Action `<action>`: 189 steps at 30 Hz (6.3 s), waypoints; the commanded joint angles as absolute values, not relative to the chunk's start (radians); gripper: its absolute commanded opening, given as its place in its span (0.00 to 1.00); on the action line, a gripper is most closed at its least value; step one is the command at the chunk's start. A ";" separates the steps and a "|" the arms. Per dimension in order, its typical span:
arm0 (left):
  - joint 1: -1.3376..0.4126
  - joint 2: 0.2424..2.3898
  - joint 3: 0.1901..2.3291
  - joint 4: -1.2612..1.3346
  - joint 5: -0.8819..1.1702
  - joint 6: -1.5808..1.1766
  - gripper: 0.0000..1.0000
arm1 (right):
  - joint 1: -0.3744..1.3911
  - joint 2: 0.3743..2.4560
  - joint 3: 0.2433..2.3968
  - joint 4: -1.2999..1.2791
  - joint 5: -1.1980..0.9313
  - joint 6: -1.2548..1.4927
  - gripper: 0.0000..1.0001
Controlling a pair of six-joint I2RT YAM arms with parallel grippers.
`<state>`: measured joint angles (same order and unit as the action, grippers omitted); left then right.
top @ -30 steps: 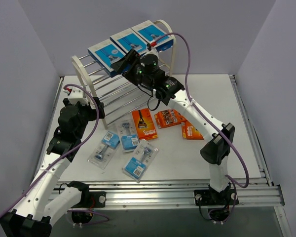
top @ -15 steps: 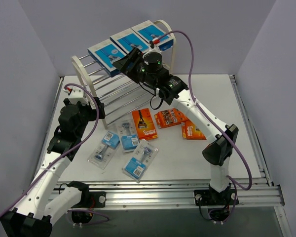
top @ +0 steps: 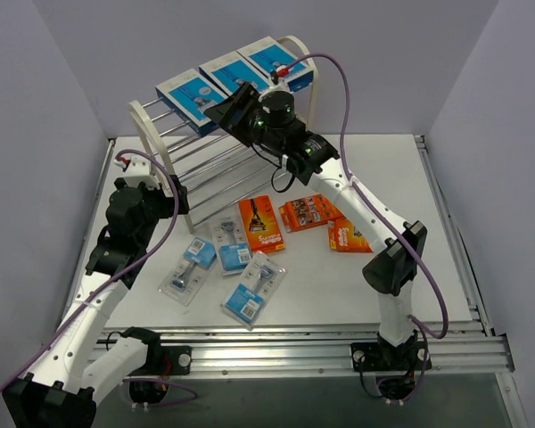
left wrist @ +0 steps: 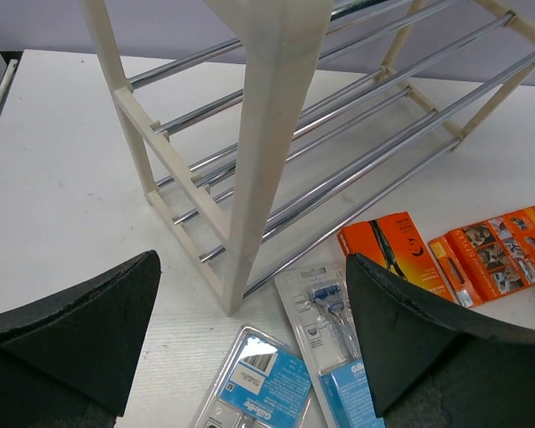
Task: Place and organize the shaving razors onto the shelf
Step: Place the shaving razor onto shelf, then grab a shaving razor with the right arm
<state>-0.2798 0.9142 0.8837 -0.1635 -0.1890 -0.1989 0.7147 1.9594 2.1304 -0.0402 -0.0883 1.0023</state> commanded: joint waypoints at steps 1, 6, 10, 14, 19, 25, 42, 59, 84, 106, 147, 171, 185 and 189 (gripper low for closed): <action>-0.273 0.917 0.936 -0.147 -0.173 -0.204 0.94 | 0.706 1.965 2.168 0.025 -0.110 1.008 0.57; -0.270 0.919 0.936 -0.149 -0.167 -0.207 0.94 | 0.703 1.960 2.163 0.025 -0.113 1.008 0.57; -0.270 0.917 0.936 -0.150 -0.167 -0.207 0.94 | 0.703 1.950 2.142 0.025 -0.118 1.008 0.59; -0.268 0.908 0.936 -0.152 -0.167 -0.206 0.94 | 0.703 1.911 2.091 0.046 -0.114 1.003 0.65; -0.265 0.894 0.933 -0.152 -0.172 -0.201 0.94 | 0.703 1.846 2.037 0.045 -0.101 0.980 0.69; -0.255 0.873 0.923 -0.141 -0.172 -0.190 0.94 | 0.698 1.743 1.939 0.035 -0.083 0.954 0.73; -0.256 0.798 0.893 -0.120 -0.221 -0.156 0.94 | 0.687 1.289 1.165 0.005 -0.101 0.816 0.75; -0.302 0.727 0.891 -0.129 -0.249 -0.155 0.94 | 0.740 1.028 0.643 -0.093 0.173 0.862 0.71; -0.305 0.686 0.922 -0.147 -0.129 -0.193 0.94 | 0.632 1.380 0.686 0.334 -0.382 0.456 0.66; -0.305 0.703 0.923 -0.149 -0.110 -0.190 0.94 | 1.066 1.543 0.931 0.052 0.083 0.500 0.48; -0.313 0.669 0.879 -0.097 -0.184 -0.155 0.94 | 0.919 1.472 0.842 -0.029 -0.535 -0.969 0.57; -0.311 0.649 0.885 -0.097 -0.155 -0.164 0.94 | 0.927 1.703 0.899 0.069 -0.535 -0.953 0.46; -0.313 0.646 0.882 -0.097 -0.161 -0.164 0.94 | 0.943 1.660 0.885 0.021 -0.531 -0.832 0.00; -0.313 0.647 0.882 -0.097 -0.161 -0.164 0.94 | 0.951 1.599 0.870 0.043 -0.508 -0.741 0.00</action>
